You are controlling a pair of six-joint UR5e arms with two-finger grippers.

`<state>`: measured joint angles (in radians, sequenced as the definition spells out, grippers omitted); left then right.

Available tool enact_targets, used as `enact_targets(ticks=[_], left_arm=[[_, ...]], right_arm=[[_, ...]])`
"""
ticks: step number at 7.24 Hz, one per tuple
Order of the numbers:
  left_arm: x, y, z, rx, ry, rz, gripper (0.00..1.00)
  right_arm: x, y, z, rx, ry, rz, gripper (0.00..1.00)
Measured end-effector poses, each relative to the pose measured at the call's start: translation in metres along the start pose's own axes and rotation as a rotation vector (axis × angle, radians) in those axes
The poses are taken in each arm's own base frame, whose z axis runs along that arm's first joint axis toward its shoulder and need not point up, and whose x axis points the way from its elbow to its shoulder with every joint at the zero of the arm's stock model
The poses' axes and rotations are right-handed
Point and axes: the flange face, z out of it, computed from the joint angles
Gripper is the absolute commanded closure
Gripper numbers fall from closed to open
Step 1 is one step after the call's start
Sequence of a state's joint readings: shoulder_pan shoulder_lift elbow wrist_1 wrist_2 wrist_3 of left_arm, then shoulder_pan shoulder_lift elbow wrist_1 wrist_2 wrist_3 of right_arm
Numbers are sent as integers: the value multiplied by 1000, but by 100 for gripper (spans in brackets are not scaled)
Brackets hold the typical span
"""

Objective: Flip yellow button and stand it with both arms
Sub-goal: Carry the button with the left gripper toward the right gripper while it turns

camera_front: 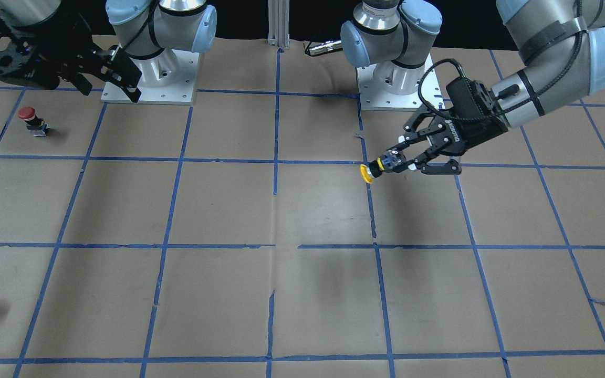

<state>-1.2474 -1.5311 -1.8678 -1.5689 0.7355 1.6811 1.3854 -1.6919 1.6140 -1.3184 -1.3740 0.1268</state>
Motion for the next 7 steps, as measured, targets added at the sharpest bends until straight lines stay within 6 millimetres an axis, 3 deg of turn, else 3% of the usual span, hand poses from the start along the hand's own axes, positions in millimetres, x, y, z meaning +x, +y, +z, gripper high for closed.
enact_targets(ticks=[1, 3, 7], left_arm=[[17, -33, 10, 114, 10, 47, 87], [56, -91, 11, 309, 9, 137, 87], [91, -148, 22, 560, 52, 232, 87]], right_arm=[[14, -5, -5, -70, -124, 155, 0], [11, -13, -6, -221, -357, 458, 0], [-16, -17, 2, -614, -695, 818, 0]])
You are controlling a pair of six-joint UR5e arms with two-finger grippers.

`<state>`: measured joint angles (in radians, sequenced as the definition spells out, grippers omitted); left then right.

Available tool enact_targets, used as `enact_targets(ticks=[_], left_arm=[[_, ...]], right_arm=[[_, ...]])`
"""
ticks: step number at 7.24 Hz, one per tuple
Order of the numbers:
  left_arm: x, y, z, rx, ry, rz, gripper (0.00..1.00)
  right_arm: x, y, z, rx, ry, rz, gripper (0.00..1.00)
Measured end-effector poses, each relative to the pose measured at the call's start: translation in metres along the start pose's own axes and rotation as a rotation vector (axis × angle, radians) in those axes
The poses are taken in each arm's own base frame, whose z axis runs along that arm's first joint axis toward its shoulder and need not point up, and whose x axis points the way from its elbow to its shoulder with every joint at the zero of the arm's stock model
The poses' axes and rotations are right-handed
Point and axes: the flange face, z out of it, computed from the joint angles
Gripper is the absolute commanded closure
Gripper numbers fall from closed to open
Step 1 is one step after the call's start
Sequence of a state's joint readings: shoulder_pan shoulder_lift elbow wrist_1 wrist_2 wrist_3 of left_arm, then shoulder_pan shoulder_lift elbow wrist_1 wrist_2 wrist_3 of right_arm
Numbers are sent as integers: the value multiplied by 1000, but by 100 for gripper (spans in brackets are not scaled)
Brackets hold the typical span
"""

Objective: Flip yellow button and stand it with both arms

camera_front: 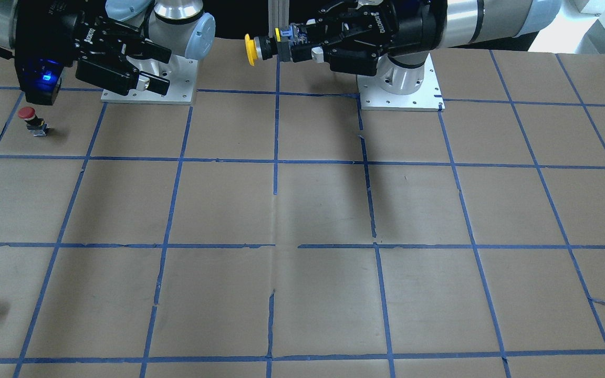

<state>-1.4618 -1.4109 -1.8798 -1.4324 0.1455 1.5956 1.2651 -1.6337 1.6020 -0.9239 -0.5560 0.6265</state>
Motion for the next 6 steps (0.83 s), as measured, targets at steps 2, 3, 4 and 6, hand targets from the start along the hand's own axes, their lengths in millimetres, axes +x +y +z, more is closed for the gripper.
enact_targets(ticks=[2, 3, 4, 6], left_arm=[[9, -14, 15, 25, 27, 16, 87], [11, -18, 20, 28, 37, 24, 87], [10, -22, 25, 30, 45, 30, 87], [4, -24, 38, 35, 59, 31, 89]], right_arm=[[-5, 8, 5, -93, -74, 132, 0], [-8, 14, 5, -126, -107, 190, 0], [-9, 23, 6, -148, -125, 219, 0], [-3, 45, 19, -161, -111, 226, 0]])
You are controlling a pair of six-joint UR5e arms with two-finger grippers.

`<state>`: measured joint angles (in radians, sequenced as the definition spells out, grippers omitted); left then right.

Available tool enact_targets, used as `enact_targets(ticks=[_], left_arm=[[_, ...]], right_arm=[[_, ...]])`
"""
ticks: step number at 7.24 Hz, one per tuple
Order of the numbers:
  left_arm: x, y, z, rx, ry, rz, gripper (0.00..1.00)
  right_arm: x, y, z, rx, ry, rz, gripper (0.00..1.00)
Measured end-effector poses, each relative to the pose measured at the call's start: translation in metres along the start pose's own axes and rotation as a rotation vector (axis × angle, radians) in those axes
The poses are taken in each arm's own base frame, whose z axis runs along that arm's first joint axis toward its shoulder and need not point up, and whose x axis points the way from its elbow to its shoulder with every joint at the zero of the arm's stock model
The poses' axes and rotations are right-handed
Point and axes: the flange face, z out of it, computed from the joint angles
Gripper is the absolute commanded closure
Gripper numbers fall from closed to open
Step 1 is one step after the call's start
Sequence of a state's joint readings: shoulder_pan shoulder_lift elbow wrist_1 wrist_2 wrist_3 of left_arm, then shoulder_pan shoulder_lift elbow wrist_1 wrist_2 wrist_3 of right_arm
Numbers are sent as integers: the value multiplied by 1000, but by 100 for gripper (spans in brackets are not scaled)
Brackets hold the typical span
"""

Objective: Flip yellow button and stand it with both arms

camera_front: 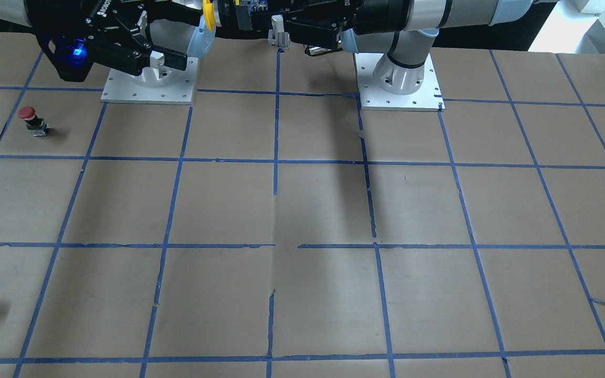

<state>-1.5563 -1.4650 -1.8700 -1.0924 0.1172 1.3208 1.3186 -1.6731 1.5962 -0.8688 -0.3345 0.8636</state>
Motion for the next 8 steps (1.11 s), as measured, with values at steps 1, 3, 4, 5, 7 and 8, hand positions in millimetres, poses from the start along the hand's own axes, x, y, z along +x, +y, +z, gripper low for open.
enact_targets(ticks=[1, 3, 4, 5, 7, 8], left_arm=[[0, -1, 4, 2, 5, -42, 90], [3, -3, 7, 2, 12, -152, 90], [4, -4, 8, 5, 15, -178, 90], [5, -4, 9, 9, 21, -195, 90], [7, -5, 14, 11, 36, -214, 90], [7, -5, 15, 15, 41, -218, 90]], right_arm=[[4, 5, 3, 0, 6, 9, 0], [13, 14, 4, 1, 6, 17, 0], [16, 18, 4, 3, 4, 21, 0], [20, 22, 4, 4, 3, 17, 0], [24, 27, 5, -3, -5, 10, 4], [23, 29, 5, -14, -12, 11, 20]])
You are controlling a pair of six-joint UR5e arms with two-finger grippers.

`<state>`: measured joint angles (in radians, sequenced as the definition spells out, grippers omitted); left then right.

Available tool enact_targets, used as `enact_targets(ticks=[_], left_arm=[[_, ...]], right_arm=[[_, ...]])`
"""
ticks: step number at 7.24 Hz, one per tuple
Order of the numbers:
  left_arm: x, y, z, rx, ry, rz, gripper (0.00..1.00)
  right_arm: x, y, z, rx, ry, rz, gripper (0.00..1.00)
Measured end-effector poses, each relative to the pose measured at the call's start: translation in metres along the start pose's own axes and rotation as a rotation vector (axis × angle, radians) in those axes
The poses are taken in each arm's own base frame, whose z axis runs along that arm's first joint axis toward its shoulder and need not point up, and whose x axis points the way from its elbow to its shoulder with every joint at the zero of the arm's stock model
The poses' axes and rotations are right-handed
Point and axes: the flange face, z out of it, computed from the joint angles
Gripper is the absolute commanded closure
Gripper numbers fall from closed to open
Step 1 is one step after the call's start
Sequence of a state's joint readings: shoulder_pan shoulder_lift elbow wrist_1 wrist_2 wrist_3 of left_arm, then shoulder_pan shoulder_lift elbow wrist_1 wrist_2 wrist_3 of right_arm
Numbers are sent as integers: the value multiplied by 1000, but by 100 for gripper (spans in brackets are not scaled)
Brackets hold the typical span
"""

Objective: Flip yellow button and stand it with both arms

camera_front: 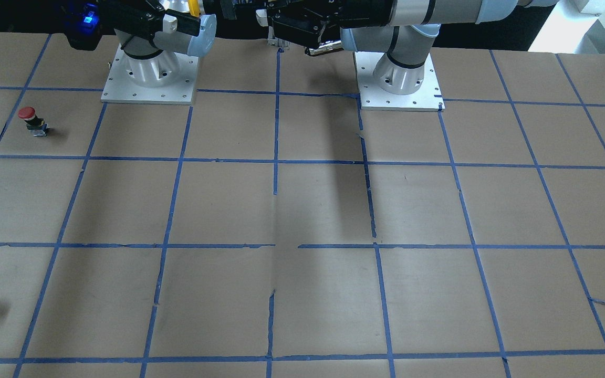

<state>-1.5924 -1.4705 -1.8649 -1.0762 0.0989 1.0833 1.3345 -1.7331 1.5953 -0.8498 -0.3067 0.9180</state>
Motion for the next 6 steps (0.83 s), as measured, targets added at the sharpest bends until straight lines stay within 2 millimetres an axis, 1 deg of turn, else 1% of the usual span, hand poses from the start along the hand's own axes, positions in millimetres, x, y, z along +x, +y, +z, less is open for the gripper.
enact_targets(ticks=[1, 2, 3, 5, 6], left_arm=[[0, -1, 0, 5, 4, -1, 90], [0, -1, 1, 8, 6, -2, 90], [1, -1, 1, 9, 6, -2, 90], [2, -2, 0, 10, 6, 1, 88], [3, -4, 0, 9, 6, 3, 82]], right_arm=[[-1, 0, 0, -5, -5, 2, 34], [-2, -1, -1, -8, -8, 5, 52], [-3, -2, -1, -9, -9, 7, 62], [-3, -3, -2, -9, -10, 8, 78], [-3, -3, -2, -9, -11, 8, 81]])
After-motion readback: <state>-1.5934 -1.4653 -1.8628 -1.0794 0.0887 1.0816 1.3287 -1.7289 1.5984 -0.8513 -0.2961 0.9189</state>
